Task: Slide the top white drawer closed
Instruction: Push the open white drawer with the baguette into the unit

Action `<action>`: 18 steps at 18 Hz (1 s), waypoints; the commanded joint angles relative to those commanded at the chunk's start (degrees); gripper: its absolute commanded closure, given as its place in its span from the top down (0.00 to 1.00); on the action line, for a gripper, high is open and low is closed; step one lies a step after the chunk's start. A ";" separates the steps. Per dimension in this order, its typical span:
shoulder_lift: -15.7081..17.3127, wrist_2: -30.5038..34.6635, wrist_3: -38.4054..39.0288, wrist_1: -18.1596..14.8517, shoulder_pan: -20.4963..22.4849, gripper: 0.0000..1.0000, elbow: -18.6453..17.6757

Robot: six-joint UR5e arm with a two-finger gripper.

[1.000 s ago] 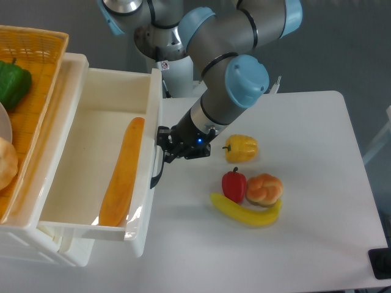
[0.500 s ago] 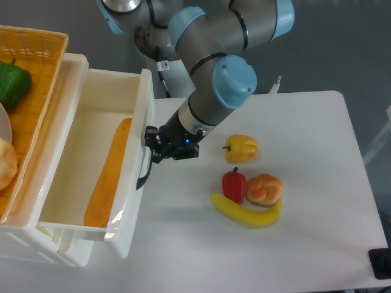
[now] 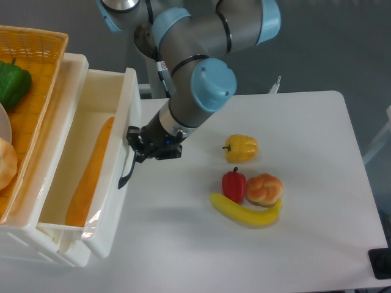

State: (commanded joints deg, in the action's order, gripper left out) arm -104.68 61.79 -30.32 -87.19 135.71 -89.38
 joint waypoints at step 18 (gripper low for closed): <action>-0.44 -0.35 2.81 2.11 -5.28 0.00 -0.09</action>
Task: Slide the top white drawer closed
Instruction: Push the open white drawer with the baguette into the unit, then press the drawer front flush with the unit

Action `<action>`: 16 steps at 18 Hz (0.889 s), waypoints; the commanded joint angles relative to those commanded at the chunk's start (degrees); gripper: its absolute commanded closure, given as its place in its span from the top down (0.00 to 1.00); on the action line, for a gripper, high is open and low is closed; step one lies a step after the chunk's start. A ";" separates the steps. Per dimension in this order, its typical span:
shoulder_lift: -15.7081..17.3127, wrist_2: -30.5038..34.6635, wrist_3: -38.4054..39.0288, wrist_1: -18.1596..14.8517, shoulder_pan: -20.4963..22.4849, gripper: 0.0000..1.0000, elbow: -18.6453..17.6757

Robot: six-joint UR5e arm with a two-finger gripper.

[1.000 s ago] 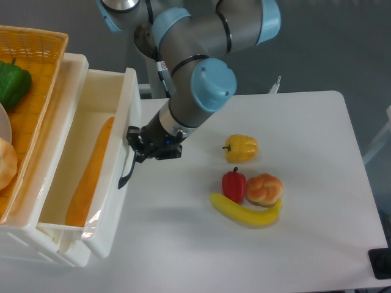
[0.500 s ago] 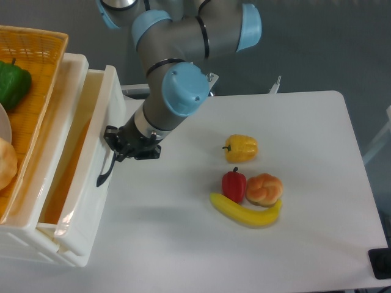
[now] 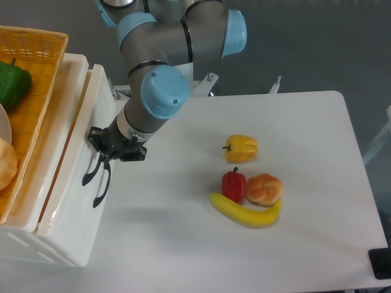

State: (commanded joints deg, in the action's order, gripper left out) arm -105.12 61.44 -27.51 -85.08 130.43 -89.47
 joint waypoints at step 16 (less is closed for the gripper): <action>-0.62 0.17 2.29 4.48 -0.88 0.09 0.79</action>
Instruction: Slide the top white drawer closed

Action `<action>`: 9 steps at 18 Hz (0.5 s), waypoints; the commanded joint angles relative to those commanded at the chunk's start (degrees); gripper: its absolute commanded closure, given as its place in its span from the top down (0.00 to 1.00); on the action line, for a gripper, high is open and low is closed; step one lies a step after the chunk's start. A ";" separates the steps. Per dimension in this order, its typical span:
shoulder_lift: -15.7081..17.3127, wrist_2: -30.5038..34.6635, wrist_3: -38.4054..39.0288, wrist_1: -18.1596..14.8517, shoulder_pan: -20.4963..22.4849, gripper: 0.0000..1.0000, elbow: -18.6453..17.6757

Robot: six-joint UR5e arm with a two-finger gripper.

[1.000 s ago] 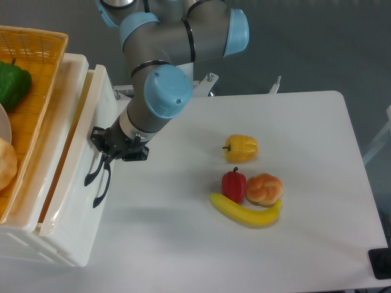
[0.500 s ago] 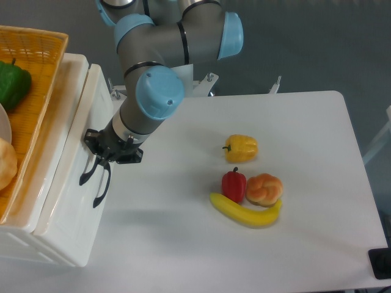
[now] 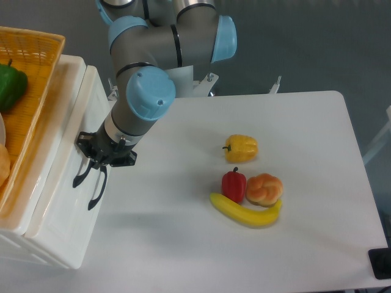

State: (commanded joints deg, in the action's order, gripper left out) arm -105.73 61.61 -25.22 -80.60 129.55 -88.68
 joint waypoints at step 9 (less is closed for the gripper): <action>-0.44 9.57 -2.99 3.87 7.64 1.00 1.06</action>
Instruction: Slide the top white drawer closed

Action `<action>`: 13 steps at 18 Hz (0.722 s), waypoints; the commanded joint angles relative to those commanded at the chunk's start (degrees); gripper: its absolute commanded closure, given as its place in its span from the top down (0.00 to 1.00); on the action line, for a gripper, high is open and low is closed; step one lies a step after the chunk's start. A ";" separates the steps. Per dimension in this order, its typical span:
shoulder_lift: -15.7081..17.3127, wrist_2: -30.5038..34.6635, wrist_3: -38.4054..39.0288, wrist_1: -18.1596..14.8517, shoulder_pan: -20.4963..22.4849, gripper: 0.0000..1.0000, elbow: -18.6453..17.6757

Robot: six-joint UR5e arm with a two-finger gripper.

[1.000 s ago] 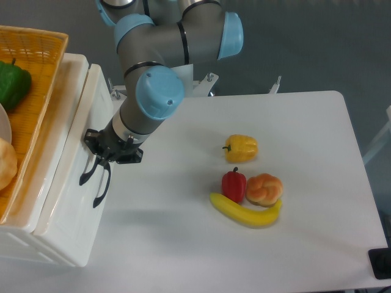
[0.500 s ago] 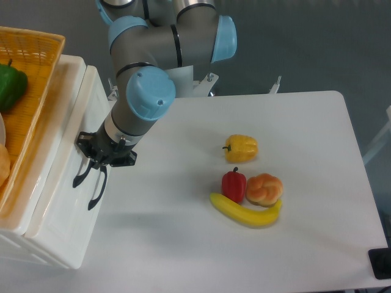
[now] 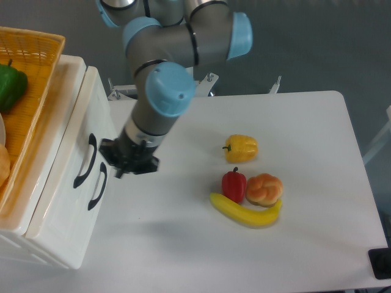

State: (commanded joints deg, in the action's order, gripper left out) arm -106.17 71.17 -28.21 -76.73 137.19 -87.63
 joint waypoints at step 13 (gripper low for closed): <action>-1.14 11.61 -20.01 -0.09 16.79 1.00 0.88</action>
State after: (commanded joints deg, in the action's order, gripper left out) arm -107.31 82.79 -48.22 -76.82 153.97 -86.75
